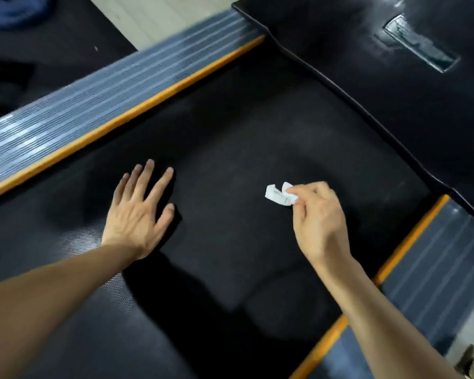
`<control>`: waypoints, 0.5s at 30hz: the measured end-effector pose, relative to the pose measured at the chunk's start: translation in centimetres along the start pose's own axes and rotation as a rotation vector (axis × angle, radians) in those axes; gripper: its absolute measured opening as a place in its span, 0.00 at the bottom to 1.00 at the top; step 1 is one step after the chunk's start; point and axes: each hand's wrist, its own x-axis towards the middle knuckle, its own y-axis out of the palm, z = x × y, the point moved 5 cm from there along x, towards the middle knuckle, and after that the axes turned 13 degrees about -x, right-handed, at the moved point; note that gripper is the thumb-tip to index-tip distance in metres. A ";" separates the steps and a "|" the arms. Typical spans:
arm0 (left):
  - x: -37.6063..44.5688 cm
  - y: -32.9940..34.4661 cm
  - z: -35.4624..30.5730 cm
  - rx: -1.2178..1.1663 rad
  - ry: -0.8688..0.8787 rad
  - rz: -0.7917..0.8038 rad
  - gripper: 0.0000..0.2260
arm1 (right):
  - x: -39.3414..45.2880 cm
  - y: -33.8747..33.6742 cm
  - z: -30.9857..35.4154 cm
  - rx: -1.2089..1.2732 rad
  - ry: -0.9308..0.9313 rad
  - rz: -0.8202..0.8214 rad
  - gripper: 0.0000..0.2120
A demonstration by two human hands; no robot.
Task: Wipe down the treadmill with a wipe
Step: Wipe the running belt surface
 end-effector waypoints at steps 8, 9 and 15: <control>0.2 0.1 0.0 -0.040 0.001 -0.047 0.32 | 14.1 2.1 9.4 0.013 -0.301 -0.049 0.18; 0.3 0.1 -0.1 -0.043 0.004 -0.044 0.32 | 16.1 2.5 10.3 0.048 -0.314 -0.060 0.18; 0.3 0.1 0.2 -0.055 0.002 -0.029 0.32 | 23.2 6.9 12.7 0.038 -0.193 -0.114 0.18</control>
